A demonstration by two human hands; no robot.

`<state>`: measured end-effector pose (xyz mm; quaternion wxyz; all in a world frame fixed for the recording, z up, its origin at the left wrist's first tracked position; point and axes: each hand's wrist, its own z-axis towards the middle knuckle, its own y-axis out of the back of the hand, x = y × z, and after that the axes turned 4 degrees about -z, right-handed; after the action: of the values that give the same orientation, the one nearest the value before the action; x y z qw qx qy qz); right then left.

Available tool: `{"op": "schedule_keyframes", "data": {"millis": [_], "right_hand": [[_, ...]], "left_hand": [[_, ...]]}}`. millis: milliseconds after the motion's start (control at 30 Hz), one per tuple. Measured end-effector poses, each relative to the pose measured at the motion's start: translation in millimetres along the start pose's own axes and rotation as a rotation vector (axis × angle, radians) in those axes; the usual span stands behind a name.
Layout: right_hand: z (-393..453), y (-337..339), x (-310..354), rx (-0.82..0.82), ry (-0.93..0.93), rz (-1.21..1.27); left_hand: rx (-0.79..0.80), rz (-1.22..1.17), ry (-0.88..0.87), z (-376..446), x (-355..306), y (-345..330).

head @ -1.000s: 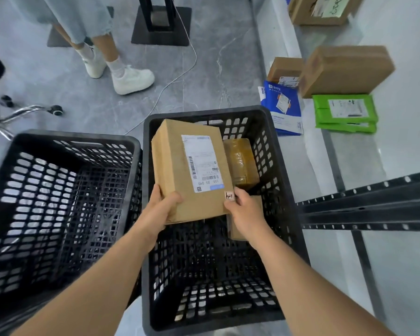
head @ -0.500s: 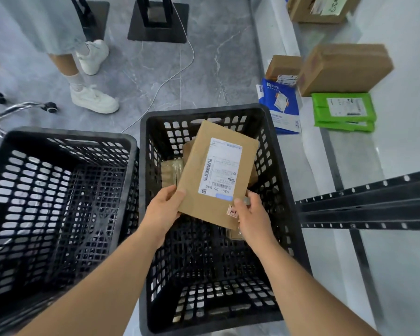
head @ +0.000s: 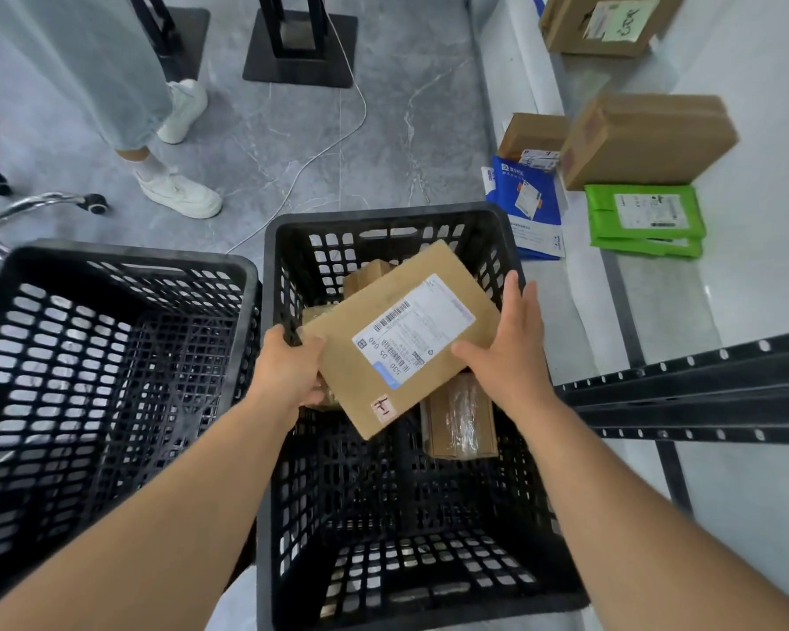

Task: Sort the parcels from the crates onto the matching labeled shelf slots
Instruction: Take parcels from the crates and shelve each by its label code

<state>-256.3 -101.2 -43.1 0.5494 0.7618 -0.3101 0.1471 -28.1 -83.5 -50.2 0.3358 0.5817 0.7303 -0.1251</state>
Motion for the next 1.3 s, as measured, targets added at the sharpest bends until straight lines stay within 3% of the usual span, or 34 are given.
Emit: {"op": "schedule_keyframes", "data": {"millis": [133,300,400,500,600,767,867,967,1100,1200,1300], "right_hand": [[5.9,2.0,-1.4,0.154,-0.056,-0.067],[-1.4,-1.2,-12.8,0.113,-0.152,-0.187],[-3.0,-0.6,-18.7,0.189,-0.206,-0.166],[-6.5,-1.9,-21.7,0.237,-0.231,-0.137],[-6.3,-3.1,-18.5,0.199,-0.282,-0.164],[-6.3,-10.6,-19.5,0.242,-0.315,-0.200],[-15.2,-12.7,-27.3,0.299,-0.305,-0.038],[-24.1,-17.5,-39.2,0.307,-0.312,0.286],[-35.3,-24.3,-53.0,0.439,-0.235,0.628],[-39.8,-25.1,-58.5,0.500,-0.217,0.731],[-42.8,-21.3,-58.2,0.519,-0.176,0.680]], "left_hand": [[0.040,-0.033,-0.064,-3.4,-6.8,-2.6],[0.052,0.078,0.098,-6.6,0.9,-1.1],[0.064,-0.056,0.123,-3.2,5.9,-3.2],[0.158,-0.248,0.065,-7.9,7.0,-11.2],[0.287,-0.266,-0.030,-14.2,9.7,-15.1],[0.482,0.000,-0.190,-22.0,25.6,-17.0],[0.526,0.158,-0.181,-26.0,36.8,-19.1],[0.544,0.191,-0.200,-22.4,44.0,-15.6],[0.577,0.146,-0.240,-20.6,45.9,-13.0],[0.534,0.098,-0.259,-16.8,49.2,-8.1],[0.510,0.078,-0.281,-18.7,51.1,-4.3]]}}
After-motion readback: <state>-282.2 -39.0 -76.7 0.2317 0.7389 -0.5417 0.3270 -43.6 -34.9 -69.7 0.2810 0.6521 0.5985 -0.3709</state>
